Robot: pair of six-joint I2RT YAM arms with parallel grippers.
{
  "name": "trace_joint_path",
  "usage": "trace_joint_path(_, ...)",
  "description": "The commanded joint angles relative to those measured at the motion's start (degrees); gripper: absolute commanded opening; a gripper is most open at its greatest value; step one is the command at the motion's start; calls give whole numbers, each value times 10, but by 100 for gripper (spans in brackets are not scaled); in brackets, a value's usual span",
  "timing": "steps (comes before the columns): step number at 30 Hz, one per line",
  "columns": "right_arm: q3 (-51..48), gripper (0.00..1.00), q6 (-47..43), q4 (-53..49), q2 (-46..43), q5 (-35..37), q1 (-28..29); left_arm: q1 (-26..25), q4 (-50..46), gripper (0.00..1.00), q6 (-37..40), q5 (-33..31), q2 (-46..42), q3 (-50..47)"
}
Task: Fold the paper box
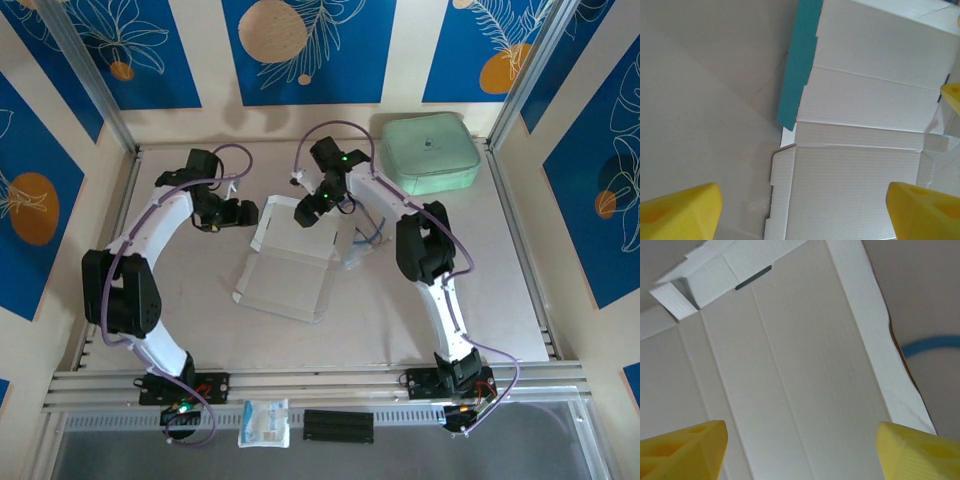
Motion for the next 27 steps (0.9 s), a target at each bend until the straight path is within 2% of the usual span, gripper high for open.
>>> trace_joint_path(1, 60, 76, -68, -40, 37, 7, 0, 6, -39, 85, 11, 4, 14, 16)
trace_joint_path(5, 103, 75, -95, -56, 73, 19, -1, 9, -35, 85, 13, 5, 22, 17)
trace_joint_path(9, 108, 83, -109, -45, 77, 34, -5, 9, -35, 85, 15, 4, 29, 19)
trace_joint_path(16, 134, 90, -101, -35, 83, -14, -29, 9, 0, 90, -6, 55, -5, -19)
trace_joint_path(21, 178, 89, -97, -69, 120, -41, -38, 8, 15, 95, -18, 76, -48, -55)
trace_joint_path(27, 191, 82, -107, -84, 143, -62, -35, 9, 13, 97, -20, 75, -74, -77)
